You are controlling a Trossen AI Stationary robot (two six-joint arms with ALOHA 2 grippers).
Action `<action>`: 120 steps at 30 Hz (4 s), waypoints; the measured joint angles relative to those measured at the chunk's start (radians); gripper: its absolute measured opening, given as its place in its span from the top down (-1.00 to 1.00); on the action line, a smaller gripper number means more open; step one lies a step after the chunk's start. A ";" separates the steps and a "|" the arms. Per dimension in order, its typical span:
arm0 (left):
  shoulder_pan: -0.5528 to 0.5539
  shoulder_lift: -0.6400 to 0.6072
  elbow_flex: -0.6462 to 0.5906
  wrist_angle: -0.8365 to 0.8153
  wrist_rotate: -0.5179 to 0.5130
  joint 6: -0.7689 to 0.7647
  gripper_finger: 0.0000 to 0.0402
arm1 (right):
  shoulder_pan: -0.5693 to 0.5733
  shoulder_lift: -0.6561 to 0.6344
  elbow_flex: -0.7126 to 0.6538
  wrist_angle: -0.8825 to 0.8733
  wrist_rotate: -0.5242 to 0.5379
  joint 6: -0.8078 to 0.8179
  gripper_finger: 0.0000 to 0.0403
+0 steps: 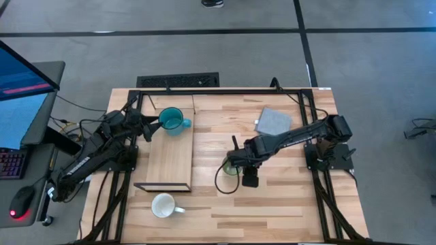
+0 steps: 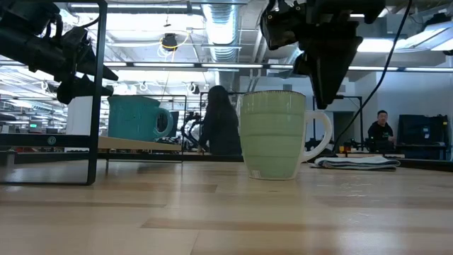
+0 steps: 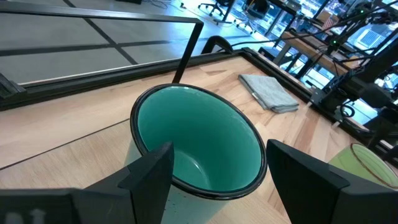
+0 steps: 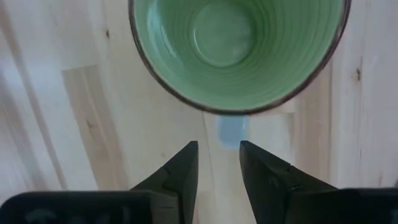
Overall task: Stack small to large cups/mugs on shelf
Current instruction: Put the green mug on the shelf
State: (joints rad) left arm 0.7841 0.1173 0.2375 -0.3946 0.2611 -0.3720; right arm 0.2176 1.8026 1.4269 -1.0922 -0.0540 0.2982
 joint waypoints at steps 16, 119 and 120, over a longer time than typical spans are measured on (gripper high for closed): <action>0.000 0.000 0.000 -0.001 -0.001 -0.003 -0.23 | -0.013 0.000 -0.056 0.100 -0.005 -0.037 0.32; 0.000 0.000 0.000 -0.005 -0.045 -0.002 -0.23 | -0.147 0.003 0.029 0.147 0.003 -0.071 0.66; 0.000 0.000 0.000 -0.005 -0.046 -0.002 -0.23 | -0.158 0.003 0.048 0.143 0.004 -0.083 0.66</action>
State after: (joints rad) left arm 0.7841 0.1177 0.2375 -0.3992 0.2155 -0.3738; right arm 0.0594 1.8061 1.4753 -0.9495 -0.0502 0.2155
